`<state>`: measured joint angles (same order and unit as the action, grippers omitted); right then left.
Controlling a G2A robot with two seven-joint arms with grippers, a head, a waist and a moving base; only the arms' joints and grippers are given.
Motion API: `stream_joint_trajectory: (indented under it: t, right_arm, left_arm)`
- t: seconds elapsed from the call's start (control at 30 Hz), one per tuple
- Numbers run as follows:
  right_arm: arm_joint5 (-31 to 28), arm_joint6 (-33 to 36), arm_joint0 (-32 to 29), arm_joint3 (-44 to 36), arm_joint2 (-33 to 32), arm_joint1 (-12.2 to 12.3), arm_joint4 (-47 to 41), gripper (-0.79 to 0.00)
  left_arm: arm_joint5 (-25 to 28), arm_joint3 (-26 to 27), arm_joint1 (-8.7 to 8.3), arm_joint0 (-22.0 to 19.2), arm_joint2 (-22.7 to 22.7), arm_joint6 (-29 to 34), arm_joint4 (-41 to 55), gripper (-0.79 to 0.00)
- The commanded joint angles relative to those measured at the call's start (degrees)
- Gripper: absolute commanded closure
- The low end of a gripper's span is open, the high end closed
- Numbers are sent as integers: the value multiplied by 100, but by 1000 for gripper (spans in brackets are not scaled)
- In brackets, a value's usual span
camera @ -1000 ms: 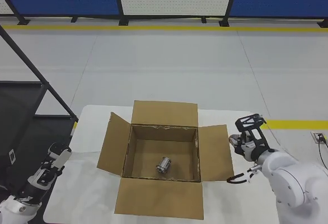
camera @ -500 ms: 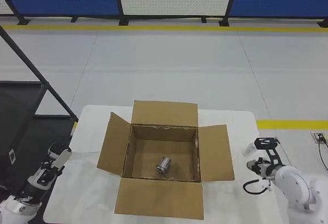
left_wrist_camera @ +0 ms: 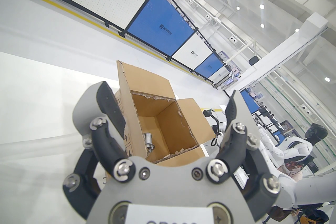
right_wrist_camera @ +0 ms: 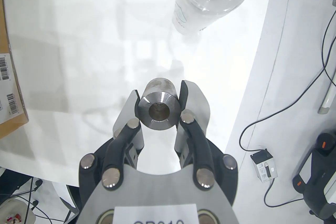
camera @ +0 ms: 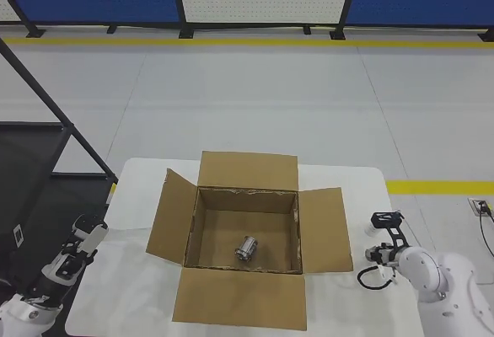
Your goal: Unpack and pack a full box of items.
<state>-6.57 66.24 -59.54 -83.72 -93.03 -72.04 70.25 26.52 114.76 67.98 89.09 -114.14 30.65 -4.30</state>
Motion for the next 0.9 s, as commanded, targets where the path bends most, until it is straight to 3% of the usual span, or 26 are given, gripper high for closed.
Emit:
stream_joint_trajectory:
  t: [0.0,0.17,0.27,0.53,0.67,0.77,0.83,0.87]
  right_arm:
    - [6,3,70,142,39,9,26,-31]
    - [35,-41,185,399,139,26,45,-135]
    - [59,-68,216,466,173,36,17,-283]
    - [127,-47,112,202,137,83,-31,-376]
    - [148,-118,-121,-511,-98,128,-148,-403]
    - [182,-150,-432,-1598,-338,165,-198,-443]
    - [83,-151,-626,-2347,-425,185,-236,-391]
    - [55,-165,-696,-2718,-434,191,-241,-419]
  left_arm:
    - [0,0,0,0,0,0,0,-785]
    - [0,0,0,0,0,0,0,-785]
    - [0,0,0,0,0,0,0,-785]
    - [0,0,0,0,0,0,0,-785]
    - [0,0,0,0,0,0,0,-785]
    - [0,0,0,0,0,0,0,-785]
    - [0,0,0,0,0,0,0,-785]
    - [0,0,0,0,0,0,0,-785]
